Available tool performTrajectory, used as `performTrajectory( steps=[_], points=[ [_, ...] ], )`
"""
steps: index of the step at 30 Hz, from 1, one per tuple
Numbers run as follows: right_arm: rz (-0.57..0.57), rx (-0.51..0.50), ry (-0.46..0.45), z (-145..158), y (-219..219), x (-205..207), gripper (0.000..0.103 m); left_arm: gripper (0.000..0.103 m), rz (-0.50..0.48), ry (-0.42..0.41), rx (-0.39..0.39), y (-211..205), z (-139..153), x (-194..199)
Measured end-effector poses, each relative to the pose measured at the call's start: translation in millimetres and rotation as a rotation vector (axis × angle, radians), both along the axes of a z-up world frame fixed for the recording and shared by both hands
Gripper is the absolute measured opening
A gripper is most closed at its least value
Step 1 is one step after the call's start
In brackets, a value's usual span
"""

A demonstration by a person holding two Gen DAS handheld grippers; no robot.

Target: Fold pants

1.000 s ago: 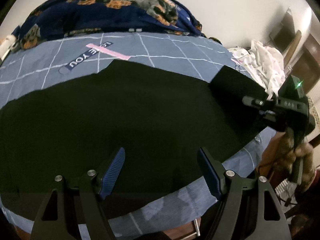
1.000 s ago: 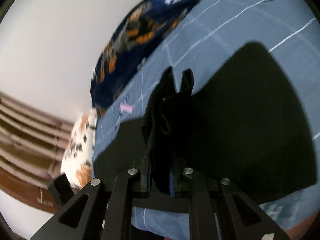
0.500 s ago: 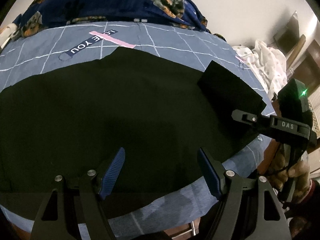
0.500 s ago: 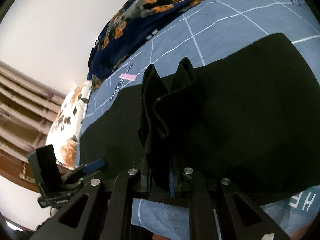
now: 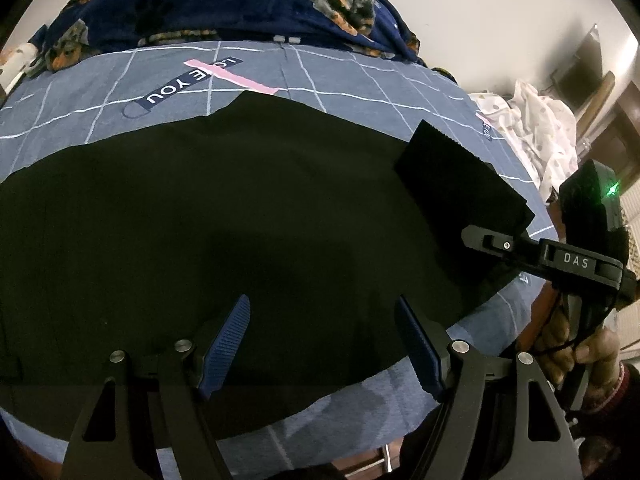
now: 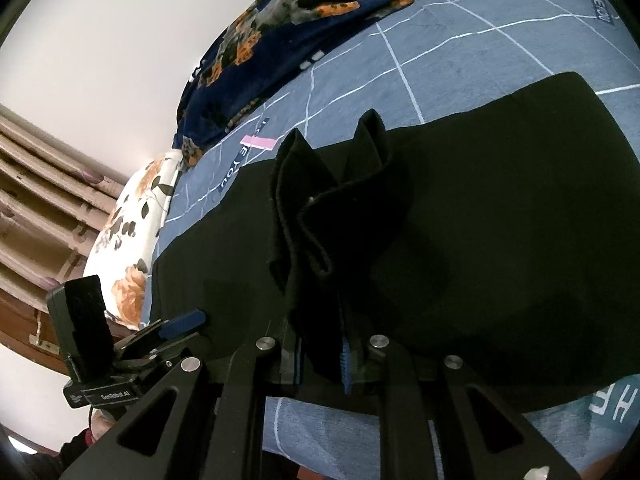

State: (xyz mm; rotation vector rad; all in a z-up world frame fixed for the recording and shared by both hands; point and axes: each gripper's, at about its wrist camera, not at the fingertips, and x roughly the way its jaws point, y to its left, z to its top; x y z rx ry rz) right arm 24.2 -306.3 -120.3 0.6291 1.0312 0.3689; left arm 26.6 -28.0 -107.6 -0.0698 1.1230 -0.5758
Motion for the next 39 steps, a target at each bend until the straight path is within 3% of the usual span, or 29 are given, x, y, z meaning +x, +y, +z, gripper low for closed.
performTrajectory(
  steps=[27,39],
  points=[
    [0.038,-0.022,0.008,-4,18,-2,0.02,0.075,0.009,0.012,0.002,3,-1,3],
    [0.066,-0.003,0.018,-4,24,-2,0.032,0.075,0.014,0.015,0.004,5,-4,4]
  ],
)
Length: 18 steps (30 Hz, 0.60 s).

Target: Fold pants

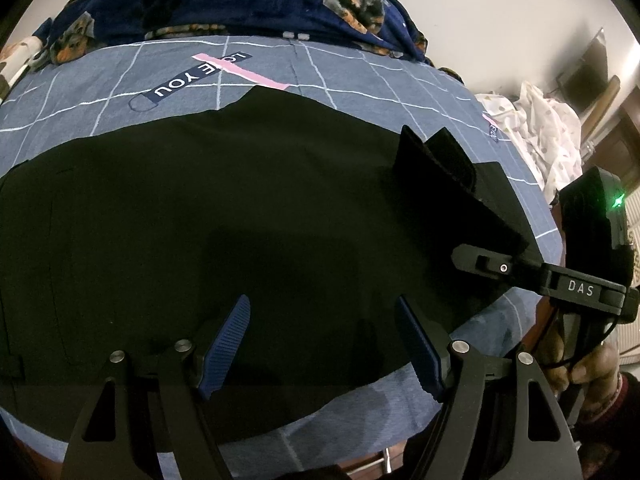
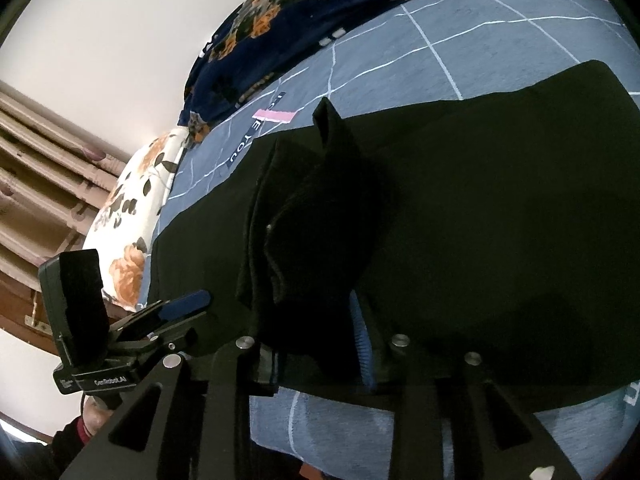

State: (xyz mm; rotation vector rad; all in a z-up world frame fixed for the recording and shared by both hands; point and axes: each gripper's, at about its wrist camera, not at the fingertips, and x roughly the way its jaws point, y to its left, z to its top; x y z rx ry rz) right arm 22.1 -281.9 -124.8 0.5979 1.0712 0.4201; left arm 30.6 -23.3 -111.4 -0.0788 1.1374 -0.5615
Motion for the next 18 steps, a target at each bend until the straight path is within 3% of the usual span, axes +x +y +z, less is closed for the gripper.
performTrajectory(
  steps=[10,14,18],
  points=[
    [0.056,0.062,0.013,-1,11,-2,0.062,0.075,0.019,0.003,-0.001,3,0,1],
    [0.058,0.11,0.023,-3,10,-4,0.065,0.075,0.027,0.009,-0.005,5,1,2],
    [0.026,0.228,0.06,-12,-2,-2,0.065,0.075,0.027,0.009,-0.005,5,2,2]
  ],
)
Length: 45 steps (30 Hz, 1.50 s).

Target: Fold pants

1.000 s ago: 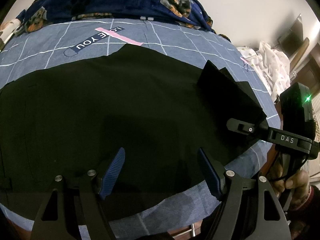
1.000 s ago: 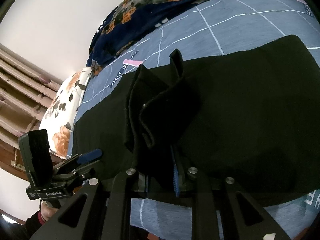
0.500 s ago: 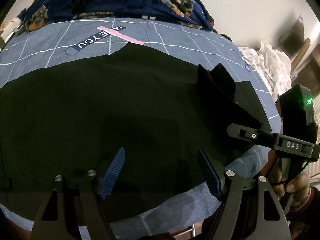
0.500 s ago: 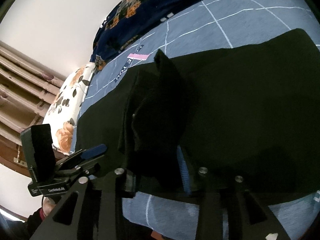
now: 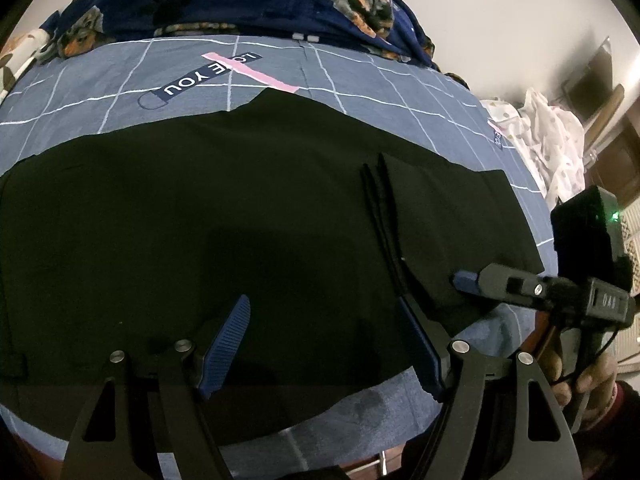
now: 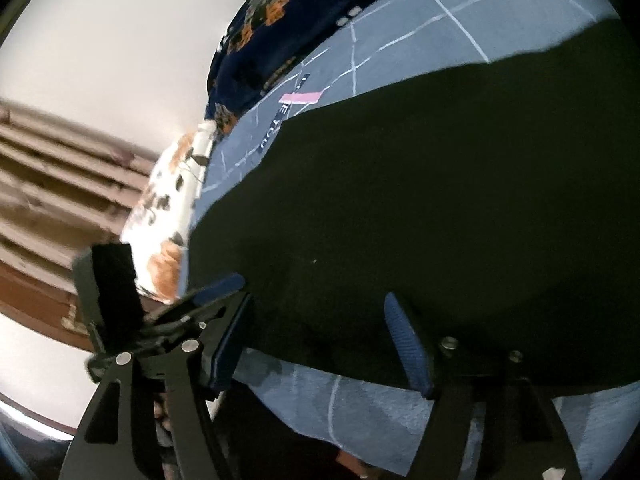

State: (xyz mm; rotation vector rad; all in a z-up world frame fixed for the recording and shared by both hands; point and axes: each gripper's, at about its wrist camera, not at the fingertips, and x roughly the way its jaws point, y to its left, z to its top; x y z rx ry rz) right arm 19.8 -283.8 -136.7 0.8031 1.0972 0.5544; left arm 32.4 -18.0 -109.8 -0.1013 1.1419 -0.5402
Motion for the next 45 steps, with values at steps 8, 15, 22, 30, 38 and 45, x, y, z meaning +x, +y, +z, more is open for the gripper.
performTrajectory(
  steps=[8,15,22,30,38,45],
  points=[
    [-0.029,0.143,0.056,-12,-12,-1,0.065,0.075,-0.001,-0.001,0.0,0,0,0],
    [-0.034,0.149,0.044,-12,-12,-2,0.065,0.075,-0.015,-0.03,0.028,-5,3,-5],
    [-0.04,0.145,0.026,-11,-11,-2,0.065,0.075,-0.044,-0.076,0.077,-14,9,-11],
    [-0.045,0.139,0.012,-10,-12,-3,0.065,0.075,-0.064,-0.114,0.128,-20,11,-15],
    [-0.049,0.127,-0.014,-10,-12,-5,0.065,0.075,-0.081,-0.138,0.15,-24,11,-18],
    [-0.054,0.129,-0.03,-10,-13,-6,0.065,0.075,-0.146,-0.127,0.03,-39,24,-21]
  ],
)
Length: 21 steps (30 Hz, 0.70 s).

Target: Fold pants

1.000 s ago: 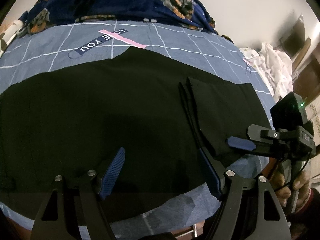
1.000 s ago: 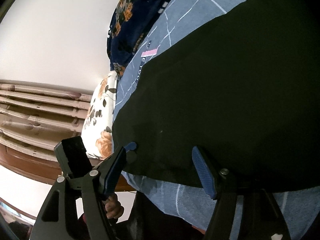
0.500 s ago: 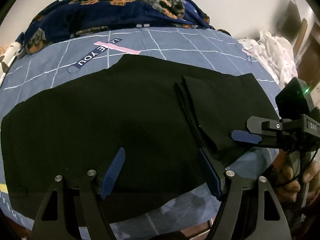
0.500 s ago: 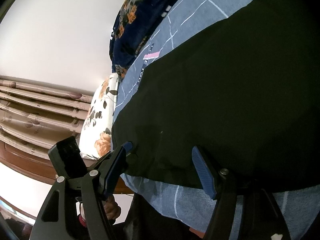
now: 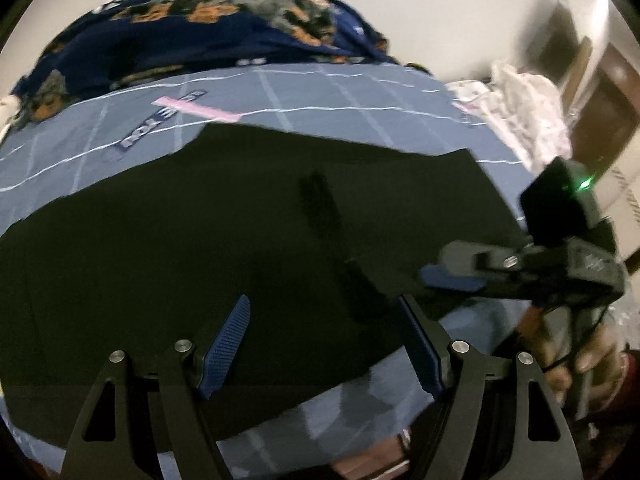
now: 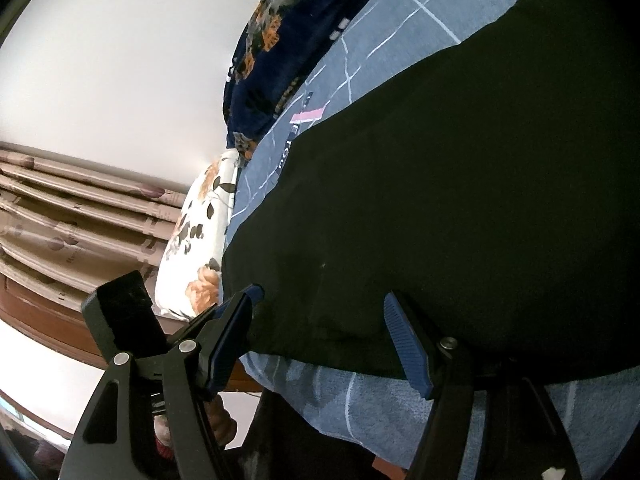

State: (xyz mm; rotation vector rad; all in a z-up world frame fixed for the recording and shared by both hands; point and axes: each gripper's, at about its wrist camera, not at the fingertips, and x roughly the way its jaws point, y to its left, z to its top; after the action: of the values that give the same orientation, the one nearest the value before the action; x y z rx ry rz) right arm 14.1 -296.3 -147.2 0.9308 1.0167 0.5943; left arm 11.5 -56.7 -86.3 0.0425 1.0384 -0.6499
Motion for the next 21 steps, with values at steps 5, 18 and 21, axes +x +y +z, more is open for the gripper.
performTrajectory(
  steps=[5,18,21],
  points=[
    [-0.038,0.156,0.087,-12,-17,0,0.065,0.075,-0.056,-0.061,-0.028,-28,19,5],
    [-0.158,-0.243,-0.062,49,-137,20,0.021,0.075,-0.108,-0.043,-0.012,-70,1,17],
    [-0.116,-0.297,-0.038,37,-142,42,0.018,0.075,-0.118,-0.026,0.001,-80,-8,18]
  ],
)
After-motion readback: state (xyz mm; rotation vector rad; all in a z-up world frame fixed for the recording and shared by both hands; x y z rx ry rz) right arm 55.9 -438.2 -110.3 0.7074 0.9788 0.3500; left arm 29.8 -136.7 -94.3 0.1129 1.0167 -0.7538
